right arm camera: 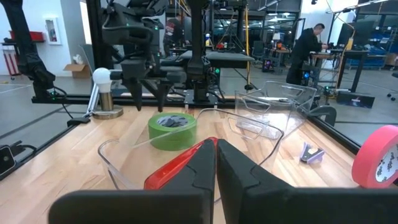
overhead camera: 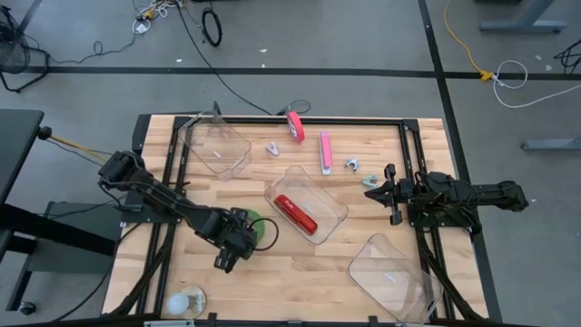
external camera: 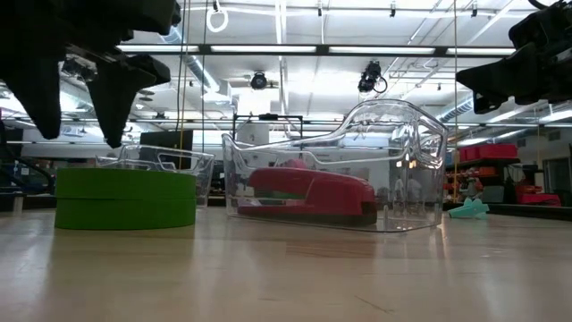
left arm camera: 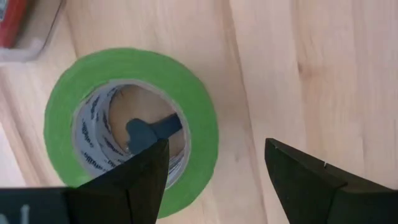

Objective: Pick and place Stapler, Stapler remover, tape
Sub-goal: Put the green tape into the top transparent bin

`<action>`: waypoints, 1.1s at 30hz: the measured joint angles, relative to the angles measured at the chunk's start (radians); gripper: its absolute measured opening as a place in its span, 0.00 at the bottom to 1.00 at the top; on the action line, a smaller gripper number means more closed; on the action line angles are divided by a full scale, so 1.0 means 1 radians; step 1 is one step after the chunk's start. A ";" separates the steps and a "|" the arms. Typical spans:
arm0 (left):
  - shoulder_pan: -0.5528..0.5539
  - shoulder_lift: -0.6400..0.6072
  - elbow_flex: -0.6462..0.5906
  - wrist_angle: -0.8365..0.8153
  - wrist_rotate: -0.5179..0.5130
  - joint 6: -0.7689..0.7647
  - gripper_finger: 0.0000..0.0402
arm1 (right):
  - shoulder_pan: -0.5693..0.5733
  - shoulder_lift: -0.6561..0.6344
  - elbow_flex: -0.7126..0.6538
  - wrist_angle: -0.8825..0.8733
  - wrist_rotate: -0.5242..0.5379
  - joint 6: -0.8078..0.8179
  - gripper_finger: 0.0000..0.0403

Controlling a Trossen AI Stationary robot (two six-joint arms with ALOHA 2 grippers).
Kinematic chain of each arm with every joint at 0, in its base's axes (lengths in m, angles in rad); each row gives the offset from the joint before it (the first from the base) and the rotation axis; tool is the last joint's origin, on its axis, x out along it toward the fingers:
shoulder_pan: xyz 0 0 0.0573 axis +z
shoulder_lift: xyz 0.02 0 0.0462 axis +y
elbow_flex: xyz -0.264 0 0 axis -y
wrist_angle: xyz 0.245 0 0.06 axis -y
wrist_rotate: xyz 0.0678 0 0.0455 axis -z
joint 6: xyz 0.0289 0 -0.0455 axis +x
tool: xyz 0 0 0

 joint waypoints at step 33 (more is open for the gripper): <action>0.019 -0.028 -0.189 0.163 0.029 0.071 0.53 | 0.000 0.000 0.000 0.000 0.000 0.000 0.04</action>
